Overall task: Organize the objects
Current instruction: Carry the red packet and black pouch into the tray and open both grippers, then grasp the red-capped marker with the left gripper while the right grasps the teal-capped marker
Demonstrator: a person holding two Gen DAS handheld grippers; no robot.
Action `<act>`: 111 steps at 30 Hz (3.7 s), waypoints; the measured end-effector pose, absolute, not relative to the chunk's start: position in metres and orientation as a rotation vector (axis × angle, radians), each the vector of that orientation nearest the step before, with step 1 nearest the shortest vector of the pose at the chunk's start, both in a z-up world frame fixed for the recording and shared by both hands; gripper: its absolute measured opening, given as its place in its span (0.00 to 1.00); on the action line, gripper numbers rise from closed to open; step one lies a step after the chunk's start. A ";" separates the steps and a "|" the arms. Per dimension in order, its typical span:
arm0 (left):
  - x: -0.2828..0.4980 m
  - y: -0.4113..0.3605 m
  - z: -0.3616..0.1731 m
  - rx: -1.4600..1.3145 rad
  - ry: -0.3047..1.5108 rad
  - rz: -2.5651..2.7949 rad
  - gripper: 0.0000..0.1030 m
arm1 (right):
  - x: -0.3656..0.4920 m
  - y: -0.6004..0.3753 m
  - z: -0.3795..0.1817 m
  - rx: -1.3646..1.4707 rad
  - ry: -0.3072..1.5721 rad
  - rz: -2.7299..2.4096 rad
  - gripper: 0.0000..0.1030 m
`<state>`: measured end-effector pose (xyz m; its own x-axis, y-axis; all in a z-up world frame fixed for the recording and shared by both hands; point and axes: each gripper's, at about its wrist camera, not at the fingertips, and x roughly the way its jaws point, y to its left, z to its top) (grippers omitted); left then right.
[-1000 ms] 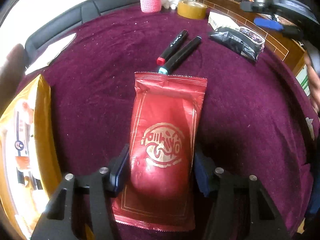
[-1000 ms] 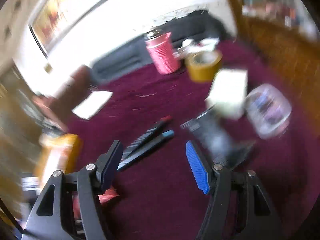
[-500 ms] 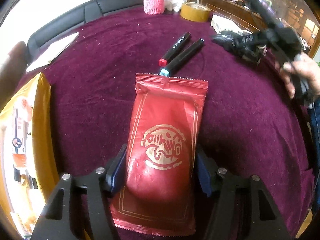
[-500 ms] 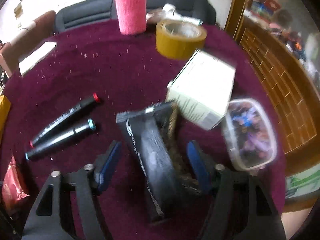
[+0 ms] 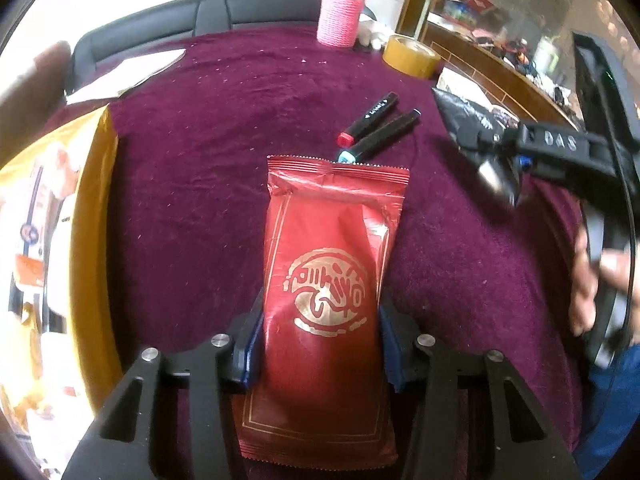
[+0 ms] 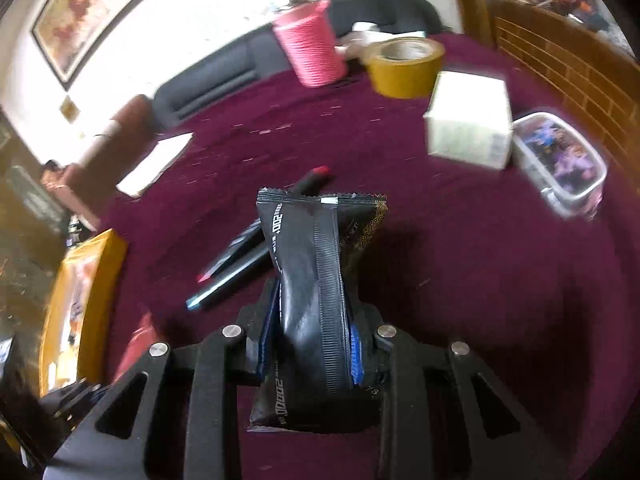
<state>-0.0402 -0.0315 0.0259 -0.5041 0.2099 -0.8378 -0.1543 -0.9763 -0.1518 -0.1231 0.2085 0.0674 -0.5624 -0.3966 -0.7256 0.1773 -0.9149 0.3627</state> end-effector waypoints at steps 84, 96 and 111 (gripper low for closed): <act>0.010 -0.297 0.075 -1.361 -0.342 3.122 0.41 | -0.127 -0.224 0.074 1.388 0.077 -2.051 0.26; 0.016 -0.269 0.088 -1.336 -0.296 3.129 0.41 | -0.106 -0.161 0.087 1.343 -0.129 -2.010 0.27; -0.023 -0.127 0.121 -1.255 -0.014 2.958 0.42 | -0.137 0.087 0.068 1.419 -0.606 -2.246 0.30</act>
